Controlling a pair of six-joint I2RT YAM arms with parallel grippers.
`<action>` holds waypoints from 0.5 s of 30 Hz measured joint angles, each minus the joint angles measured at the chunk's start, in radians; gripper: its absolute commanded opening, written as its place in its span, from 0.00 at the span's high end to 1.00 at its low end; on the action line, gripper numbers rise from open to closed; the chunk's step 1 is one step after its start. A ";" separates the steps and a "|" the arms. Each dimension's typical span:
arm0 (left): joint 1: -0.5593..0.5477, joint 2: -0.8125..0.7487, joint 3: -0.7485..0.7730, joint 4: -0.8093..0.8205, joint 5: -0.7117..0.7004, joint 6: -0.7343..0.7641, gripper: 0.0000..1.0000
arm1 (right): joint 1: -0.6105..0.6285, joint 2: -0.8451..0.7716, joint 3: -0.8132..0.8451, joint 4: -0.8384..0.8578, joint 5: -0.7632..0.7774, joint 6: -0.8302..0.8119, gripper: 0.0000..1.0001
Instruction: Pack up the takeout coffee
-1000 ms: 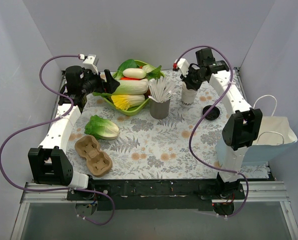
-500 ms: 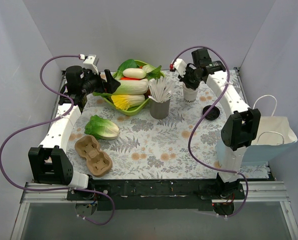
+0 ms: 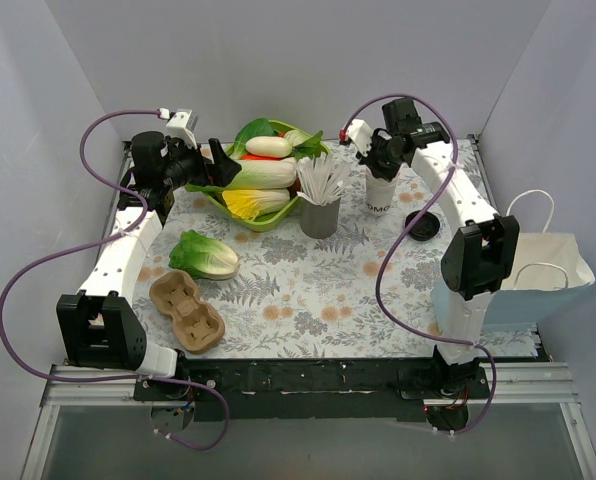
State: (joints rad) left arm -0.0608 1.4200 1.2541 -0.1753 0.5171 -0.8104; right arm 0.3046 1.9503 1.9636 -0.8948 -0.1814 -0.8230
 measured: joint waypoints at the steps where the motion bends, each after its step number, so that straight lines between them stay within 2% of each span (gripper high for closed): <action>1: 0.000 0.000 0.000 0.000 0.000 0.000 0.02 | 0.006 -0.005 -0.017 0.011 0.022 0.000 0.99; 5: 0.000 0.001 0.000 0.001 0.002 -0.002 0.02 | 0.000 0.032 0.041 -0.040 -0.053 0.039 0.99; 7: 0.000 0.003 0.000 0.001 0.004 -0.003 0.02 | 0.006 0.007 -0.010 0.023 0.018 0.019 0.99; 9: 0.000 0.006 0.000 0.002 0.007 -0.006 0.02 | -0.004 0.000 -0.019 -0.002 -0.004 0.035 0.99; 12: 0.000 0.011 0.000 0.003 0.011 -0.009 0.02 | -0.003 0.024 0.042 -0.014 0.013 0.032 0.99; 15: 0.000 0.014 0.000 0.003 0.013 -0.010 0.02 | -0.016 0.040 0.090 -0.053 -0.058 0.060 0.99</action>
State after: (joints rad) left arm -0.0605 1.4342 1.2541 -0.1726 0.5304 -0.8204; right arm 0.2890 1.9900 2.0537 -0.9482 -0.2398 -0.7635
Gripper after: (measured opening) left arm 0.981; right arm 0.031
